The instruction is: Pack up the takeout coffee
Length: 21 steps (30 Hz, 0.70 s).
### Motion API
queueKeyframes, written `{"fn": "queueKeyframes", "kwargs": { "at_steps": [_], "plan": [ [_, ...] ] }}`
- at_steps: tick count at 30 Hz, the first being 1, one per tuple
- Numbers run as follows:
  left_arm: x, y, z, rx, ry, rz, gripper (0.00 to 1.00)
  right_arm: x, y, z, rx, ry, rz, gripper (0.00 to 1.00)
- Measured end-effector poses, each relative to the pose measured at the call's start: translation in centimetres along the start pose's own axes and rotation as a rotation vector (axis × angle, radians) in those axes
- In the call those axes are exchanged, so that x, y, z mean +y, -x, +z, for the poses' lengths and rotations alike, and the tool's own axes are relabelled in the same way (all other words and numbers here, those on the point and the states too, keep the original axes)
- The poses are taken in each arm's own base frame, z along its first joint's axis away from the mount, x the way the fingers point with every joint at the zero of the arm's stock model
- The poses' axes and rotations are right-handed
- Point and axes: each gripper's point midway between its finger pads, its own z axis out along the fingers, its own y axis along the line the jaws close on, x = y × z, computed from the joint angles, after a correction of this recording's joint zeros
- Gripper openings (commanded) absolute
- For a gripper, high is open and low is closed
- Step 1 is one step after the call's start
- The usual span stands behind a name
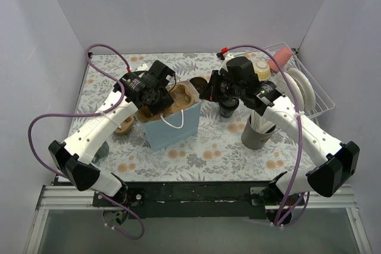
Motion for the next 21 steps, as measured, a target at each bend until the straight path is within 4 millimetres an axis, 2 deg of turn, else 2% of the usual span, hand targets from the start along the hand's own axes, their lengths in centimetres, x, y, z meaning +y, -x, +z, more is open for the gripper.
{"fn": "queueKeyframes", "kwargs": {
  "at_steps": [21],
  "plan": [
    [1.0,-1.4,2.4,0.036,0.085,0.034,0.29,0.4,-0.3,0.2,-0.006,-0.006,-0.014,0.01]
  ]
}}
